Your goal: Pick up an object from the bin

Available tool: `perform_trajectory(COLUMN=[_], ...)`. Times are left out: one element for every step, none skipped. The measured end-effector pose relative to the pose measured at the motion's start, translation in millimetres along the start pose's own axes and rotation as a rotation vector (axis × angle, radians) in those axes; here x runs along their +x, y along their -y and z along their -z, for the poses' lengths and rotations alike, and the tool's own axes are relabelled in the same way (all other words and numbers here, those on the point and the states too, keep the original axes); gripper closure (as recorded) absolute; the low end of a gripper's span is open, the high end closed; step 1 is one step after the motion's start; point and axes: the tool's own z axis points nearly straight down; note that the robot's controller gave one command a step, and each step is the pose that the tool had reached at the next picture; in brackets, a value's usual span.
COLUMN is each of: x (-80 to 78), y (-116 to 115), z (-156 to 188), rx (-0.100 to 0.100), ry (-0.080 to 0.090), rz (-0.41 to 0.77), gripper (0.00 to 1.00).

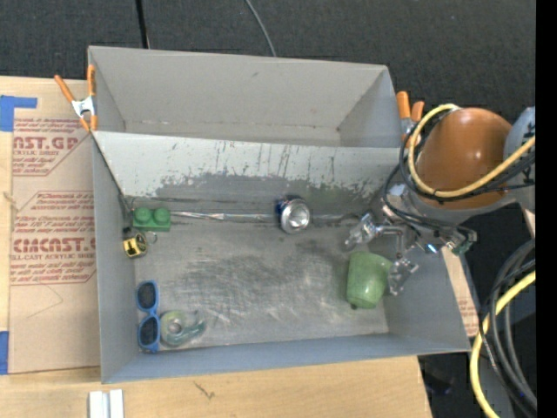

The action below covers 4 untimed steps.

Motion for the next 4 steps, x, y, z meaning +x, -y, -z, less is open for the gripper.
perform_trajectory(x=[1.1, 0.3, -6.7, 12.5], y=[-9, -9, -5, 8], z=[-42, -40, 83, 142], rx=[-0.003, -0.002, 0.001, -0.002], ry=[0.003, 0.004, 0.003, 0.001], rz=[-0.027, -0.026, 0.071, 0.341], gripper=[0.0, 1.0, 1.0, 1.0])
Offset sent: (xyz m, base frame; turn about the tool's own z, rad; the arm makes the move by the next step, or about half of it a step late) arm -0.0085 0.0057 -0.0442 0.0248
